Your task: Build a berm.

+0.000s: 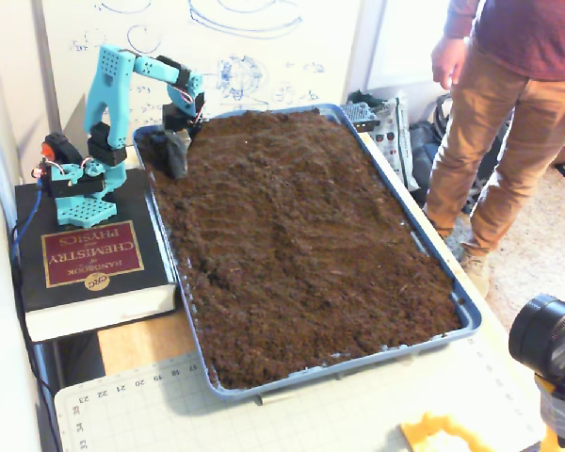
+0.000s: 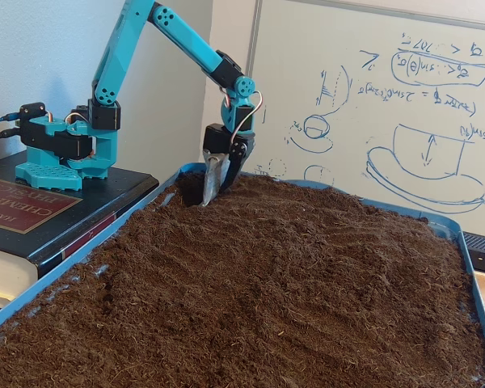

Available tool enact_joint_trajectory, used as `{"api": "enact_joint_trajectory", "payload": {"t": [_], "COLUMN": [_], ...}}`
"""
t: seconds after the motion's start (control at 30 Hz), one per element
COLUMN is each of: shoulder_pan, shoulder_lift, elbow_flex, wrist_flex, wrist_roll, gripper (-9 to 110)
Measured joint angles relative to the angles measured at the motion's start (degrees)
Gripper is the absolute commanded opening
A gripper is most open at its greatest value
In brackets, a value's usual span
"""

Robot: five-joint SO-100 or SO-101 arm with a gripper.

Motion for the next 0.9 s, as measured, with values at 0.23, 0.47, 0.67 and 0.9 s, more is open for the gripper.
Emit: {"api": "enact_joint_trajectory", "payload": {"t": [0.23, 0.47, 0.67, 0.9], "shoulder_pan": [2.81, 6.15, 8.17, 10.81], "shoulder_lift": [0.44, 0.44, 1.85, 7.73], "elbow_flex": [-3.43, -5.89, -5.89, -6.68], "wrist_flex": [-0.44, -2.55, -2.64, -3.69], "wrist_roll": [0.00, -2.46, -4.83, -5.19], "gripper": [0, 0, 0, 0]}}
